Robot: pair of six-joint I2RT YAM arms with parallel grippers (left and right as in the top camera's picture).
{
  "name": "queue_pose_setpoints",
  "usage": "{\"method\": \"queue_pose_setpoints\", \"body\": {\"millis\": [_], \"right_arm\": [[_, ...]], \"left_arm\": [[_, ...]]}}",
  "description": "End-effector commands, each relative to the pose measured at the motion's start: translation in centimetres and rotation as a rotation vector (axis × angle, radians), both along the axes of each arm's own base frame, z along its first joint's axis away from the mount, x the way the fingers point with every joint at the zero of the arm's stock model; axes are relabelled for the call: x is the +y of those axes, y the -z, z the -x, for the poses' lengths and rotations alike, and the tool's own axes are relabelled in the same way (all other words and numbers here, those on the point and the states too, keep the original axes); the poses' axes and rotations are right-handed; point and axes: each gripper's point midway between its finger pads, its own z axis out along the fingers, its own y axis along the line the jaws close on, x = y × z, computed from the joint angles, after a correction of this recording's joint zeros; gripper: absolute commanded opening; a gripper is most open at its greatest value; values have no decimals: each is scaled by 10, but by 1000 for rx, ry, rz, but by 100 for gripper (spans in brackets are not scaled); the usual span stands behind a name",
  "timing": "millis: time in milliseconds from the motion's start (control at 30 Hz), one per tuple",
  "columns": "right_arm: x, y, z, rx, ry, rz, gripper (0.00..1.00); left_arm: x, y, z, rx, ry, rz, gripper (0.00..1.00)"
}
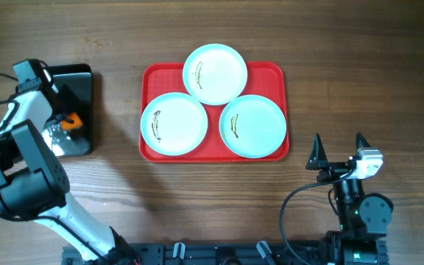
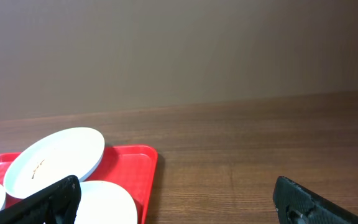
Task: Clean dirty plates on tray and stack at the side
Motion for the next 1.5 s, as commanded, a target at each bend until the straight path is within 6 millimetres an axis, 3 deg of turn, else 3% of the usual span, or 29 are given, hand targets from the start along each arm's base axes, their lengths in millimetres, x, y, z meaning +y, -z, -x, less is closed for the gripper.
{"method": "queue_pose_setpoints", "body": {"millis": [0,133,200,233,267,433,567,633,700,733,967,1100,1167,1300,1367,1467], "right_arm": [[-3,-2,0,-9,15,-9,100],[-3,-2,0,-9,15,-9,100],[-3,-2,0,-9,15,-9,100],[-3,-2,0,-9,15,-9,100],[-3,-2,0,-9,15,-9,100],[-3,-2,0,-9,15,-9,100],[-3,-2,0,-9,15,-9,100],[-3,-2,0,-9,15,-9,100],[-3,-2,0,-9,15,-9,100],[-3,-2,0,-9,15,-9,100],[-3,-2,0,-9,15,-9,100],[-3,-2,0,-9,15,-9,100],[-3,-2,0,-9,15,-9,100],[-3,-2,0,-9,15,-9,100],[-3,-2,0,-9,15,-9,100],[-3,-2,0,-9,15,-9,100]], "left_arm": [[2,8,0,7,-1,-6,4],[12,4,-1,2,-20,-55,4],[16,-3,-3,-6,-29,-77,20],[17,-7,-4,-12,-30,-83,55],[18,-12,-5,-22,-30,-86,100],[17,-34,-5,-51,-31,-98,100],[8,-32,6,-10,-19,-59,100],[0,-27,12,17,-8,-21,93],[-6,-25,15,29,2,10,76],[-8,-24,16,33,7,22,73],[-12,-22,20,48,15,41,76],[-8,-25,11,8,15,22,77],[-6,-28,5,-17,16,11,82],[-2,-31,-3,-49,23,-10,80],[-2,-29,-4,-44,57,-25,79],[-3,-18,-2,-19,87,-24,85]]}}
